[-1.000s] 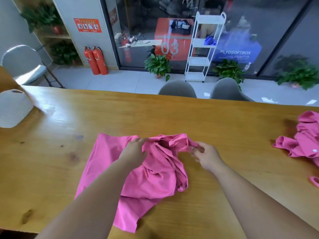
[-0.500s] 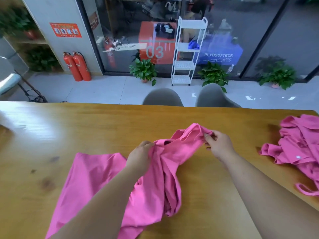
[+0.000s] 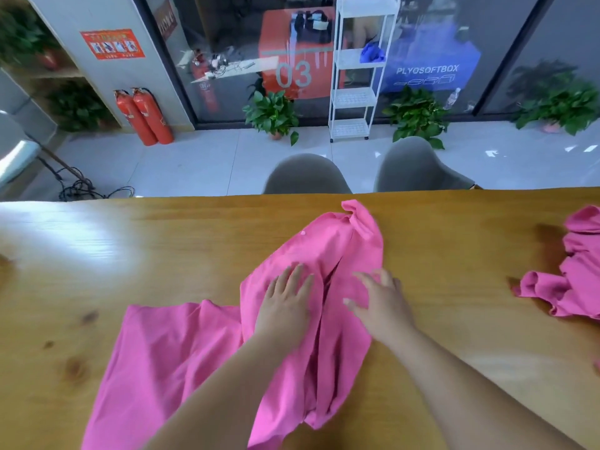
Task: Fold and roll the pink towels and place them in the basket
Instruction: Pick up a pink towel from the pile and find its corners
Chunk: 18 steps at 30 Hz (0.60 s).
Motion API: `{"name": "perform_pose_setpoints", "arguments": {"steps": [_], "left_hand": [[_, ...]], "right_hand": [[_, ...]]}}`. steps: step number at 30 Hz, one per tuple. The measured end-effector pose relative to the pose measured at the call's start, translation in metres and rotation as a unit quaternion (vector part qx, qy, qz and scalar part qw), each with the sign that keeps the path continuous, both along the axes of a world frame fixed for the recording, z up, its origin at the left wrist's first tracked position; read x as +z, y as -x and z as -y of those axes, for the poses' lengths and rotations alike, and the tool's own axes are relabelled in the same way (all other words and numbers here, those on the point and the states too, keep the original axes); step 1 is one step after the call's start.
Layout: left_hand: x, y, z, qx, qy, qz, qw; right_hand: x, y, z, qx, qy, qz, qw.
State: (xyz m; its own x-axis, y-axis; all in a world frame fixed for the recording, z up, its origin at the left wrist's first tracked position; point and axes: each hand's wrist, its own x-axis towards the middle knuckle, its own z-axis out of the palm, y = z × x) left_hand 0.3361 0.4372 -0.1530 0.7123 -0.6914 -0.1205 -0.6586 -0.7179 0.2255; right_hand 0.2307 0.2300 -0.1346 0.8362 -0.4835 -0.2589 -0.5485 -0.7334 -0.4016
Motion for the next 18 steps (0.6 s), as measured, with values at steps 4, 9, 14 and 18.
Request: {"name": "perform_pose_setpoints", "arguments": {"steps": [4,9,14,18], "left_hand": [[-0.012,0.012,0.001,-0.021,-0.087,-0.063,0.994],[-0.020,0.003,-0.028,-0.011,-0.143,-0.094,0.985],[-0.017,-0.009,-0.040,-0.011,-0.178,-0.072,0.981],[-0.008,0.000,-0.035,0.010,-0.180,-0.038,0.983]], "right_hand": [[-0.021,0.018,-0.039,0.079,0.079,-0.083,0.990],[-0.030,0.031,-0.025,0.076,0.098,-0.063,0.990],[-0.028,0.054,0.009,-0.040,0.105,-0.036,0.993],[-0.026,0.070,0.016,-0.066,0.073,-0.027,0.995]]}}
